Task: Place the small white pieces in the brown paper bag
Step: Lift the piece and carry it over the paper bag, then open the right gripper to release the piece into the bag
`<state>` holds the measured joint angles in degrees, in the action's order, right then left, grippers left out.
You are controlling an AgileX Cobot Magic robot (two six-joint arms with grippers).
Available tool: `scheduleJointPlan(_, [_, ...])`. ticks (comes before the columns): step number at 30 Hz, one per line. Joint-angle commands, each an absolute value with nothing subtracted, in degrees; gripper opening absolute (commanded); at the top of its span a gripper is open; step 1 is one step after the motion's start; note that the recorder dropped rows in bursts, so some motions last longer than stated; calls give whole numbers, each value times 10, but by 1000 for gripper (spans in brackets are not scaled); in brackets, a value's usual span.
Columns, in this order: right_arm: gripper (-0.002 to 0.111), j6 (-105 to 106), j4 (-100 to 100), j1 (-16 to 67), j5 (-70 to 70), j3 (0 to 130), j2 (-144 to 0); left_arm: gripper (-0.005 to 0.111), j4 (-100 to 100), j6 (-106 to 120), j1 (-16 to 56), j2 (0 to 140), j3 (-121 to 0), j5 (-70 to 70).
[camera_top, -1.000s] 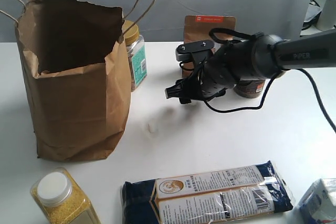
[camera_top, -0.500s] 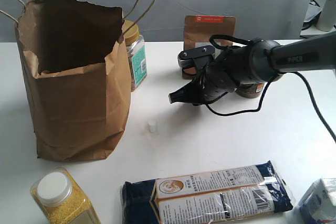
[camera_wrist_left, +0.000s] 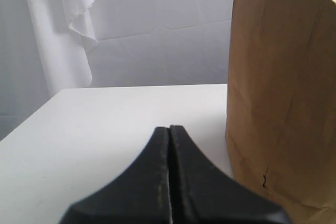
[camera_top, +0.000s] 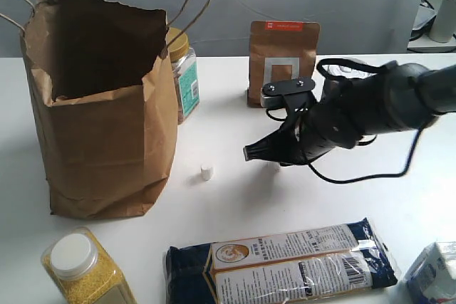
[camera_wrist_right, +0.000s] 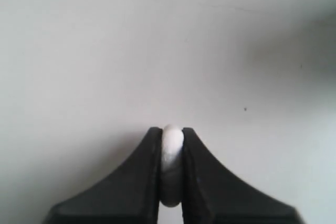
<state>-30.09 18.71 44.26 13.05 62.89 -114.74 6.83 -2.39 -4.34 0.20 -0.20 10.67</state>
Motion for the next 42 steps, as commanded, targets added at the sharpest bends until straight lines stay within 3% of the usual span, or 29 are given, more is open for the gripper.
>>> scheduleJointPlan(1, [0,-299,184,454,92,541,-1032,0,70,-26,-39,0,0,105])
scheduleJointPlan(9, [0,-300,156,525,116,453,-795,0,70,-26,-39,0,0,105])
scheduleJointPlan(17, [0,-304,126,642,134,506,-699,0,70,-26,-39,0,0,105])
scheduleJointPlan(24, [0,-304,146,701,176,645,-772,0,70,-26,-39,0,0,105])
scheduleJointPlan(36, [0,-284,167,696,288,964,-1041,0,70,-26,-39,0,0,105])
scheduleJointPlan(37, [2,-283,167,696,300,982,-1060,0,70,-26,-39,0,0,105])
scheduleJointPlan(38, [11,-267,165,694,322,1024,-1094,0,70,-26,-39,0,0,105])
scheduleJointPlan(42, [63,-233,157,688,374,1096,-1158,0,70,-26,-39,0,0,105])
